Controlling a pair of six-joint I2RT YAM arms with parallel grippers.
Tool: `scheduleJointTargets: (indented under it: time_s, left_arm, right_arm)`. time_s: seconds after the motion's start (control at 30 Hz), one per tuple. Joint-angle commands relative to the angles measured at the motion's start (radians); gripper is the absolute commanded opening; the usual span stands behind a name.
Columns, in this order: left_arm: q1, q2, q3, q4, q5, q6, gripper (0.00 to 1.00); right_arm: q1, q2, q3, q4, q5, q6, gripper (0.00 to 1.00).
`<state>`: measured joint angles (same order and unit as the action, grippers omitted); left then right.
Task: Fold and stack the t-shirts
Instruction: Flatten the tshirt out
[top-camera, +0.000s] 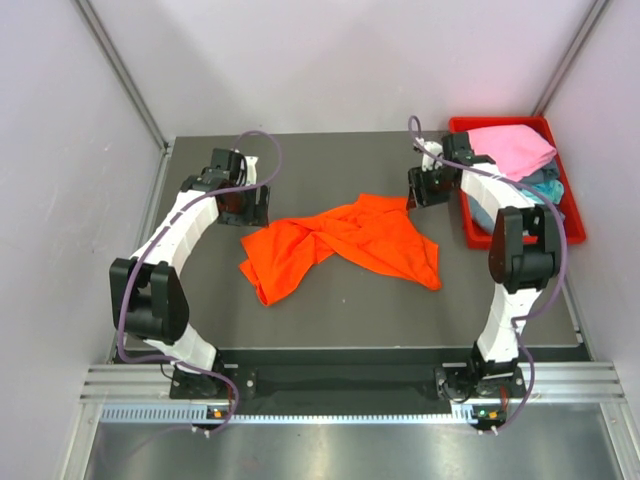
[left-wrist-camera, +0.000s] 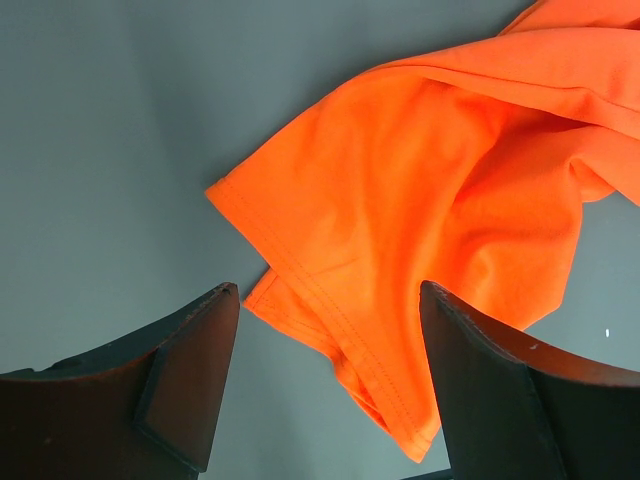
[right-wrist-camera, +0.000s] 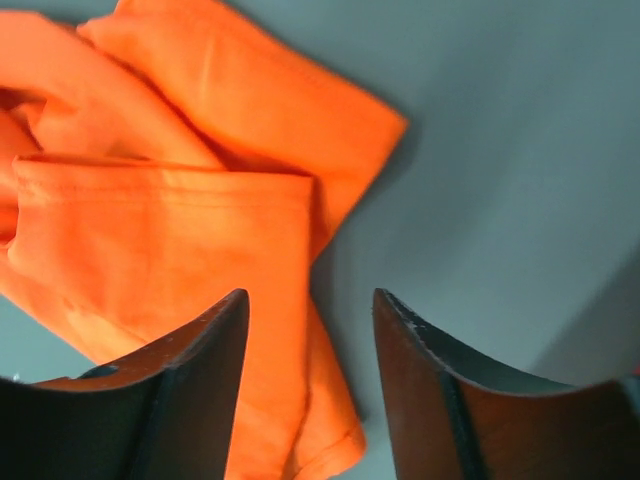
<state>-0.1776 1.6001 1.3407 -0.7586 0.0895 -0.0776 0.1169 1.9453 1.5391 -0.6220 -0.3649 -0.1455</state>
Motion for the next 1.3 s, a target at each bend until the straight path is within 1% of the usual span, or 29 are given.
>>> scheduleJointTargets:
  time_s: [0.0,0.2,0.3,0.33,0.37,0.43,0.47,0.6,0.77,0.93,1.27]
  left_arm:
    - [0.001,-0.008,0.032,0.038,0.013,0.006,0.77]
    - [0.001,-0.002,0.043,0.038,0.004,0.010,0.77]
    - [0.001,0.003,0.044,0.036,0.001,0.013,0.77]
    - [0.001,0.003,0.043,0.036,0.001,0.013,0.77]
    - [0.000,0.003,0.043,0.036,0.000,0.015,0.77]
    - [0.001,0.004,0.041,0.036,0.000,0.015,0.77]
    - [0.001,0.007,0.043,0.036,0.000,0.015,0.77]
    - [0.001,0.011,0.048,0.036,-0.002,0.015,0.77]
    - [0.001,0.015,0.052,0.038,0.001,0.013,0.77]
    - [0.001,0.017,0.051,0.038,0.006,0.013,0.77]
    - [0.001,0.012,0.046,0.036,-0.002,0.015,0.77]
  right_arm:
    - [-0.005,0.038,0.032,-0.044,-0.112,0.006,0.52]
    - [-0.005,0.070,0.024,-0.056,-0.146,0.015,0.50]
    - [-0.008,0.084,0.035,-0.064,-0.155,0.012,0.42]
    - [-0.008,0.086,0.036,-0.064,-0.158,0.014,0.35]
    - [-0.008,0.090,0.039,-0.064,-0.160,0.014,0.32]
    - [-0.008,0.099,0.050,-0.064,-0.161,0.017,0.26]
    - [-0.008,0.102,0.052,-0.064,-0.161,0.018,0.25]
    - [-0.008,0.112,0.069,-0.064,-0.152,0.017,0.25]
    - [-0.011,0.115,0.073,-0.056,-0.135,0.015,0.29]
    - [-0.010,0.129,0.096,-0.053,-0.112,0.012,0.31]
    - [-0.010,0.168,0.102,-0.050,-0.098,0.003,0.30]
